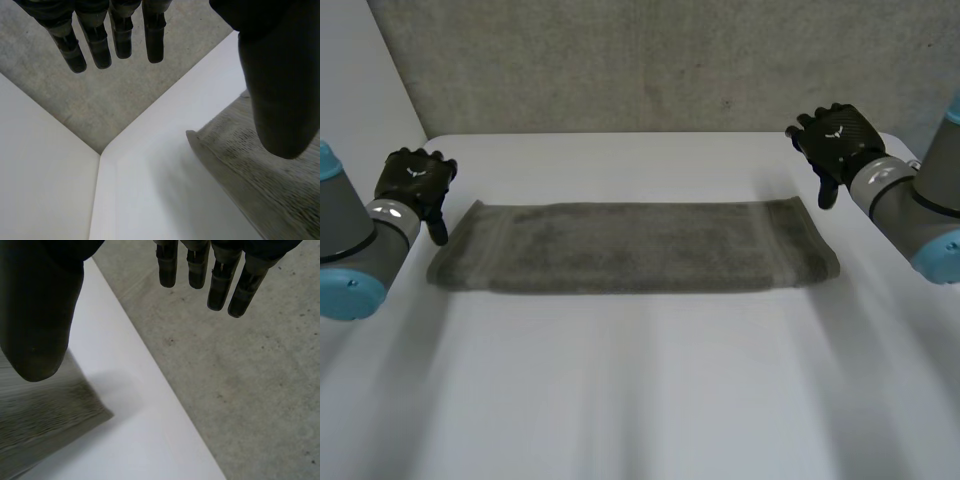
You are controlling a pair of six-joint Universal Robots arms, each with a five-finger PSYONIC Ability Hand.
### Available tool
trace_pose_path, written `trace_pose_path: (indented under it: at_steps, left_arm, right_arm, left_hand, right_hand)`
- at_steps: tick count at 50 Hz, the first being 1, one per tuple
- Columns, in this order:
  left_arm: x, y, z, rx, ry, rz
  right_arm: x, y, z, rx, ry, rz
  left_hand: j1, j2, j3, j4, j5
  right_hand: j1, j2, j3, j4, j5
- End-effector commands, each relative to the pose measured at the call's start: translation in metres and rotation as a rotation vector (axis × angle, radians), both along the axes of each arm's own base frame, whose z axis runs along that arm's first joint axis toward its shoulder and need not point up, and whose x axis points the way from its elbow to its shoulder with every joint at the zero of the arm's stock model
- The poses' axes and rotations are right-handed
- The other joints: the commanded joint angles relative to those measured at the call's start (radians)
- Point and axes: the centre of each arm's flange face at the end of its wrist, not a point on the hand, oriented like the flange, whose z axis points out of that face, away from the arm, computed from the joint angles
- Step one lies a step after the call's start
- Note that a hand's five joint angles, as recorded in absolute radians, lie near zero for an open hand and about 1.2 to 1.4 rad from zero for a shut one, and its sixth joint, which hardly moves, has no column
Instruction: Fold the towel.
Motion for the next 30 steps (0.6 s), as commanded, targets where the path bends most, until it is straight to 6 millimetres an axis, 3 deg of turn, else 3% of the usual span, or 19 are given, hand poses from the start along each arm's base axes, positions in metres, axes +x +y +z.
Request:
trace_pose_path:
  at_steps: [1, 6, 9, 11, 14, 23, 25, 26, 27, 28, 30]
  left_arm:
    - [0.003, 0.024, 0.006, 0.02, 0.03, 0.004]
    - [-0.001, 0.045, 0.004, 0.038, 0.133, 0.003]
    - [-0.001, 0.048, 0.002, 0.037, 0.153, 0.004]
    - [-0.003, 0.052, 0.0, 0.019, 0.183, -0.003]
    - [-0.005, 0.055, -0.005, 0.003, 0.188, -0.01]
    - [-0.006, 0.056, -0.011, -0.032, 0.194, -0.017]
    - [-0.006, 0.056, -0.011, -0.032, 0.194, -0.017]
    - [-0.006, 0.056, -0.011, -0.032, 0.194, -0.017]
    - [-0.006, 0.056, -0.011, -0.034, 0.194, -0.018]
    - [-0.006, 0.056, -0.011, -0.034, 0.194, -0.018]
    - [-0.006, 0.056, -0.011, -0.032, 0.194, -0.018]
  right_arm:
    - [-0.009, 0.032, -0.01, 0.087, 0.02, 0.004]
    - [-0.013, 0.05, -0.042, 0.198, 0.051, 0.008]
    - [-0.015, 0.051, -0.05, 0.218, 0.055, 0.006]
    - [-0.023, 0.047, -0.07, 0.268, 0.059, -0.014]
    - [-0.028, 0.041, -0.082, 0.279, 0.058, -0.02]
    - [-0.027, 0.028, -0.098, 0.205, 0.045, -0.02]
    - [-0.027, 0.024, -0.102, 0.189, 0.041, -0.021]
    - [-0.027, 0.024, -0.102, 0.189, 0.041, -0.021]
    - [-0.026, 0.023, -0.104, 0.189, 0.041, -0.021]
    - [-0.026, 0.023, -0.104, 0.189, 0.041, -0.021]
    - [-0.026, 0.021, -0.104, 0.186, 0.04, -0.021]
  left_hand:
    - [-0.068, -0.056, -0.058, -0.065, -0.049]
    - [-0.068, -0.056, -0.058, -0.065, -0.049]
    - [-0.071, -0.059, -0.061, -0.068, -0.052]
    - [-0.071, -0.059, -0.061, -0.068, -0.052]
    - [-0.071, -0.059, -0.061, -0.068, -0.052]
    - [-0.068, -0.056, -0.058, -0.065, -0.049]
    - [-0.068, -0.056, -0.058, -0.065, -0.049]
    - [-0.068, -0.056, -0.058, -0.065, -0.049]
    - [-0.068, -0.056, -0.058, -0.065, -0.049]
    - [-0.068, -0.056, -0.058, -0.065, -0.049]
    - [-0.071, -0.059, -0.061, -0.068, -0.052]
  right_hand:
    - [-0.053, -0.061, -0.066, -0.076, -0.059]
    - [-0.053, -0.061, -0.066, -0.076, -0.059]
    - [-0.053, -0.061, -0.066, -0.076, -0.059]
    - [0.025, 0.016, 0.011, 0.002, 0.018]
    - [0.066, 0.058, 0.052, 0.043, 0.06]
    - [0.339, 0.331, 0.326, 0.316, 0.333]
    - [0.585, 0.576, 0.571, 0.562, 0.579]
    - [0.586, 0.578, 0.572, 0.563, 0.58]
    - [0.769, 0.761, 0.755, 0.746, 0.763]
    - [0.771, 0.762, 0.757, 0.748, 0.765]
    - [1.087, 1.078, 1.073, 1.064, 1.081]
